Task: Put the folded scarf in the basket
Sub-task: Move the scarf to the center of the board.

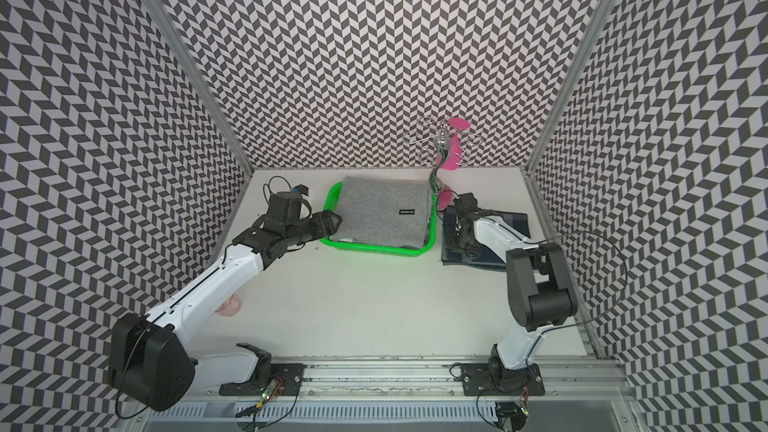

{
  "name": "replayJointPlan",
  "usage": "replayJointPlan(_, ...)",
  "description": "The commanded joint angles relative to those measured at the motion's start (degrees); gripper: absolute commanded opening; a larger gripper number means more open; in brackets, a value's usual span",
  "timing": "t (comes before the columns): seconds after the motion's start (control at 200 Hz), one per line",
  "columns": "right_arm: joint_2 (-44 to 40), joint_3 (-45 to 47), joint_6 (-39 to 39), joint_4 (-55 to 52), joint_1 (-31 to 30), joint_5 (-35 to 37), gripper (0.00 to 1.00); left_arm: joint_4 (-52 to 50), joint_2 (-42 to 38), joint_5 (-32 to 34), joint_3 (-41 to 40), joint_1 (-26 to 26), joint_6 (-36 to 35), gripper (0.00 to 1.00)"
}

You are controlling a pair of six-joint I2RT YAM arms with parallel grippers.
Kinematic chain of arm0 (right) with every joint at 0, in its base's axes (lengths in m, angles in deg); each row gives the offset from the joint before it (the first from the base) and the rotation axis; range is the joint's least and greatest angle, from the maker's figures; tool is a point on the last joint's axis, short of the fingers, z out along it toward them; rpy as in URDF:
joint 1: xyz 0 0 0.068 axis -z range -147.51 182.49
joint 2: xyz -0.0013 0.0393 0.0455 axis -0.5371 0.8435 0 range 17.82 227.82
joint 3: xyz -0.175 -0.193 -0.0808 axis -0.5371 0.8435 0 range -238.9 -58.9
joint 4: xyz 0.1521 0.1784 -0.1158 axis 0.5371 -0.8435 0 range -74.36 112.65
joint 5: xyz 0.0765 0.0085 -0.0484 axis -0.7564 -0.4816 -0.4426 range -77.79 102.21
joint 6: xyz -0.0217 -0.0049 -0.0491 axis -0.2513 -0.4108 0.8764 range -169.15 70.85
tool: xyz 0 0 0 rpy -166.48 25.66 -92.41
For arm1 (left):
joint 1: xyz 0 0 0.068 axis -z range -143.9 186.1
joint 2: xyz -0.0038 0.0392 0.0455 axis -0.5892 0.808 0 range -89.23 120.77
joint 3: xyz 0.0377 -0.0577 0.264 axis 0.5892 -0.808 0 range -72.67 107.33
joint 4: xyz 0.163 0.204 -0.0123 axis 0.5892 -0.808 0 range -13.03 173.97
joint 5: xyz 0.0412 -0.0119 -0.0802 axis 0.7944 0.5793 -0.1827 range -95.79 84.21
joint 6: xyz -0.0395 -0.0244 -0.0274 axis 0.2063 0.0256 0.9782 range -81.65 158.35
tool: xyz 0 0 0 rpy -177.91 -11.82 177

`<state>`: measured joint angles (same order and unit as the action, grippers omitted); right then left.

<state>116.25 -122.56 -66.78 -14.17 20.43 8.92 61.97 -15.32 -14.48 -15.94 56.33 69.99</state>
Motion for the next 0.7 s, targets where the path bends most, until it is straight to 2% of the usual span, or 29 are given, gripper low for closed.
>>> replayJointPlan(0.0,-1.18,1.21,-0.95,2.33,-1.02,0.44,0.50,0.99,-1.57,-0.89,-1.06,0.01,-0.51,0.76)
replayJointPlan(0.135,0.91,3.57,-2.13,3.76,-1.11,-0.07,0.50,0.91,-1.79,-0.82,-1.48,0.02,-0.72,0.76)
replayJointPlan(0.265,3.80,4.05,-2.88,3.03,-0.72,-0.19,0.40,0.35,-1.84,-1.16,-1.07,0.01,-1.48,0.75)
replayJointPlan(0.35,2.97,5.00,-3.46,2.90,-0.92,0.31,0.29,0.38,-2.25,-1.67,-1.17,0.03,-1.44,0.76)
replayJointPlan(0.516,0.95,7.02,-3.76,-0.61,-0.87,0.57,0.17,1.05,-2.78,-3.21,-2.43,0.11,-0.80,0.75)
replayJointPlan(0.691,-2.68,9.88,-5.17,-5.17,-2.46,-0.27,0.14,1.08,-4.28,-4.29,-4.36,0.16,-0.85,0.75)
